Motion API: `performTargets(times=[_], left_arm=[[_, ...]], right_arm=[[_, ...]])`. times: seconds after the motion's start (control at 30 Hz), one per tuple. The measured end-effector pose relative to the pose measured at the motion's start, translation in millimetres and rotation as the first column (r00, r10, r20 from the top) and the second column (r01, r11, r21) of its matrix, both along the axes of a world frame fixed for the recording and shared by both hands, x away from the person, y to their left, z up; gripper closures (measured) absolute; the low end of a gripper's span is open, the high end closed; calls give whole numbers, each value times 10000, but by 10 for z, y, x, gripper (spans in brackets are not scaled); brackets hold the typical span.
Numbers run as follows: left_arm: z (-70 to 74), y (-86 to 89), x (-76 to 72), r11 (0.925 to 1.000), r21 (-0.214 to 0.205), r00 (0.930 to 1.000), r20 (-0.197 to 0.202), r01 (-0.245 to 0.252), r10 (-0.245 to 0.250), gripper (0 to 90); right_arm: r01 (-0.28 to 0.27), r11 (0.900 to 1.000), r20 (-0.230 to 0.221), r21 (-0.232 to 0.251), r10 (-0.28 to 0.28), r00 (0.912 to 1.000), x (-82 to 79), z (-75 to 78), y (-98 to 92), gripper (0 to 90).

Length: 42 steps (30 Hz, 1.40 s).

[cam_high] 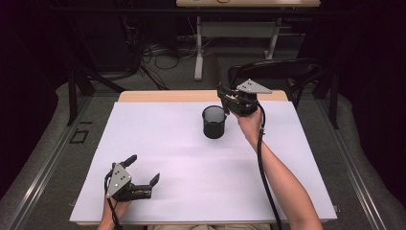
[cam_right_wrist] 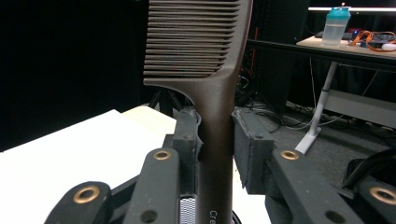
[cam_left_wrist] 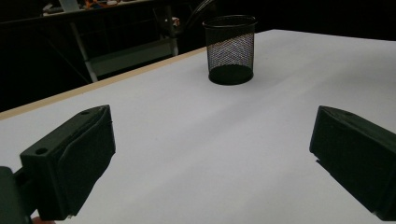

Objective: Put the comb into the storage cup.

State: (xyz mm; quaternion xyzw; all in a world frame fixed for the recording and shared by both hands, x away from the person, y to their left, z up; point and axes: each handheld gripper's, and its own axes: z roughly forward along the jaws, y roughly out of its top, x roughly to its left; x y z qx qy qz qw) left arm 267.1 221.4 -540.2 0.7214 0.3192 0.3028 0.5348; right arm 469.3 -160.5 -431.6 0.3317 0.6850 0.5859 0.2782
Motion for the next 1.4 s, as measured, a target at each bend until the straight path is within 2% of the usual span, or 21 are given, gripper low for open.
performTargets(times=[0.67,1.4], left_arm=[[1,3,-2,10000,3,10000,24,-24,24,3],[1,4,-3,10000,6,10000,22,-34,34,3]], right_arm=[[-219,9997,198,111,216,9996,71,-51,104,726],[-316,9995,81,47,316,9995,147,-154,183,726]])
